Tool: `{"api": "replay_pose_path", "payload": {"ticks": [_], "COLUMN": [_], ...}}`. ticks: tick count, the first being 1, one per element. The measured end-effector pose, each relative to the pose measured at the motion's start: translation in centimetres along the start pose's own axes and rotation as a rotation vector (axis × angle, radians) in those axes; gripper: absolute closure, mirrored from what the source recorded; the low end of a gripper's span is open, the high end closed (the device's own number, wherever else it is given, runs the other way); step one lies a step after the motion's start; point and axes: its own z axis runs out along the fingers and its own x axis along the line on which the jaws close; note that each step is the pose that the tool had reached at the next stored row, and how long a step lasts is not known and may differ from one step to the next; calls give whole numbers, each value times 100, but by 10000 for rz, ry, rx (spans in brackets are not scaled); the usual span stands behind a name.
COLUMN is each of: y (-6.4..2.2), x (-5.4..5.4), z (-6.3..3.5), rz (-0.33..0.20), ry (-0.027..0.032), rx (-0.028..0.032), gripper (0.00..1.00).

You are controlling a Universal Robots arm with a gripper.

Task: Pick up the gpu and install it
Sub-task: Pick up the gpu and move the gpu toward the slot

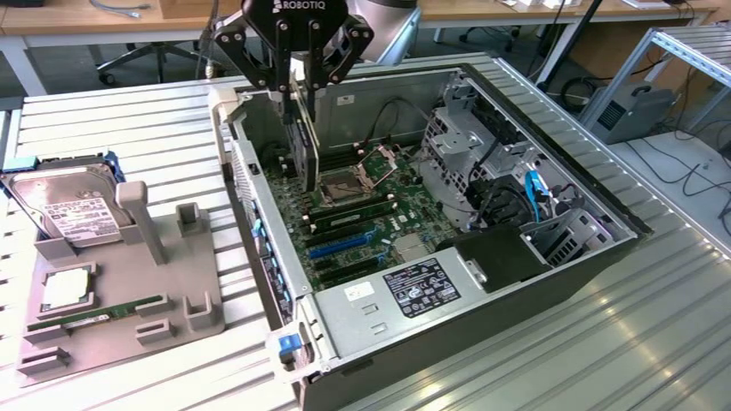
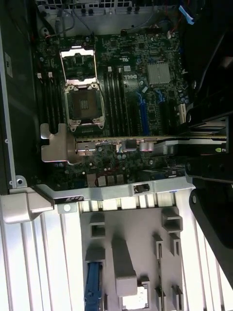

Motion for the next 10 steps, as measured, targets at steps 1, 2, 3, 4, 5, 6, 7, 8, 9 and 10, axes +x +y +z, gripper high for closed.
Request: {"api": "replay_pose_path", "payload": {"ticks": [1,2,3,4,5,6,7,8,9,10], "y": [1,1,2,3,3,4,5,6,7,8], "x": [-5,-11,-16,-22,-28,-35,-41,-47,-54,-61], "z": [0,1,1,2,2,3,3,4,4,5], "rz": [0,0,0,0,0,0,0,0,0,0], "ry": [0,0,0,-1,0,-1,-1,-2,-1,-1], "rx": [1,1,3,3,4,4,5,6,8,9], "gripper": [73,73,73,73,73,73,73,73,73,73]}}
